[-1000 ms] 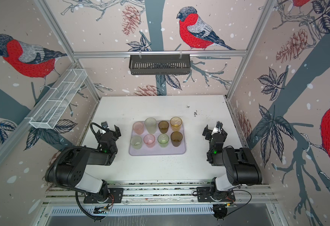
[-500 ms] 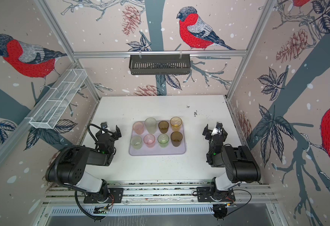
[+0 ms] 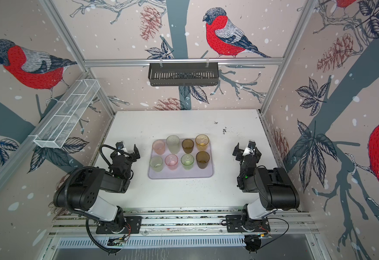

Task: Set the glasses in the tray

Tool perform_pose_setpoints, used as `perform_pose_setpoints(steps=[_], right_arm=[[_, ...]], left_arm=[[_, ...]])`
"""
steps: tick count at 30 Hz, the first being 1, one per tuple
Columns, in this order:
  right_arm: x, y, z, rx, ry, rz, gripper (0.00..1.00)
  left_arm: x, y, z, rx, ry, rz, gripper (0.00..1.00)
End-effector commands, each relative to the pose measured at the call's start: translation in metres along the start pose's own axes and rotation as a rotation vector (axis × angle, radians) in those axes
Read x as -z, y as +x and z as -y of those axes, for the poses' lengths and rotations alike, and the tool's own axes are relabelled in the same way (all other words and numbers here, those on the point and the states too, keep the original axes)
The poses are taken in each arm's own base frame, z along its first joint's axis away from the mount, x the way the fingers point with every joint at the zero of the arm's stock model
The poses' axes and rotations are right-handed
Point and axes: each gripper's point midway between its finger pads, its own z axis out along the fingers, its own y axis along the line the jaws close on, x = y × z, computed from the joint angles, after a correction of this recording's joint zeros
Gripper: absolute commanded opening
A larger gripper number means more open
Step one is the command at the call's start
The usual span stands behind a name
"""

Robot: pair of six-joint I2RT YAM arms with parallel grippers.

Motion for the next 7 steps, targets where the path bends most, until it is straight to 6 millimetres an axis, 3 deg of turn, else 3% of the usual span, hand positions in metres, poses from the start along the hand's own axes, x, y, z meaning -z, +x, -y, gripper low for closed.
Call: perform_pose_setpoints(steps=[1,7], right_arm=[[0.0004,-0.0092,0.0001,0.000,0.004,0.037,1.00],[0.0007,-0.0081,0.0001,0.000,0.003,0.034,1.00]], left_arm=[[0.0008,-0.0167,0.0021,0.009,0.014,0.067,0.98],[0.0006,-0.0170,0.0023,0.011,0.016,0.068,0.98]])
